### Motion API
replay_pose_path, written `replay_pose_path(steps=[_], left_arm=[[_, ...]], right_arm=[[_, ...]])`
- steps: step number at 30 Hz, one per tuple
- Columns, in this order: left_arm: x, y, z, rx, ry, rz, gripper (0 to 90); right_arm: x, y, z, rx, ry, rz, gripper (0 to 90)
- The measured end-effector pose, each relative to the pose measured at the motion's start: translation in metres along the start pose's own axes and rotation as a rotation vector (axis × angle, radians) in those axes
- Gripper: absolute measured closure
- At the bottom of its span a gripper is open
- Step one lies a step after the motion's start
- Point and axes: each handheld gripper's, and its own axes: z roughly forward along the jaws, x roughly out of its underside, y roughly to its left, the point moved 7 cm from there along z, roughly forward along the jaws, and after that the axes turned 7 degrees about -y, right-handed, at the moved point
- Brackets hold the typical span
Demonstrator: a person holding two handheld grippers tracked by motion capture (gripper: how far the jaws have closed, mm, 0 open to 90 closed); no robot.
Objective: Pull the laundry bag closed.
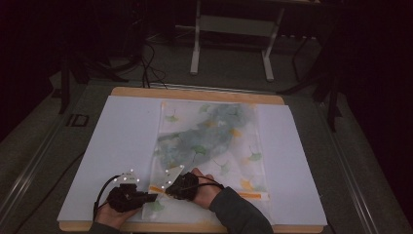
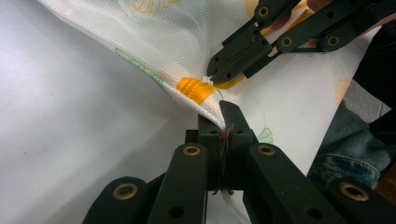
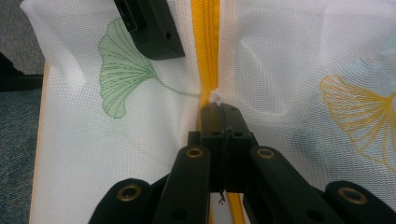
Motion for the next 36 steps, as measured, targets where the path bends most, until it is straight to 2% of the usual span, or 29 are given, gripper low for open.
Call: replay_pose_path(steps=[9, 14, 24, 36], left_arm=[[-0.001, -0.002, 0.0, 0.006, -0.01, 0.001, 88.6], [-0.002, -0.001, -0.001, 0.005, -0.015, -0.001, 88.6], [-0.002, 0.0, -0.004, 0.015, -0.031, -0.01, 88.7], [-0.003, 0.0, -0.006, 0.02, -0.045, -0.012, 88.6]], right_arm=[[0.0, -0.001, 0.001, -0.012, -0.003, 0.008, 86.7], [0.0, -0.002, 0.0, -0.017, 0.004, 0.013, 90.0], [0.003, 0.001, -0.004, 0.022, 0.045, -0.032, 90.0], [0.01, 0.002, -0.013, 0.041, 0.046, -0.035, 90.0]])
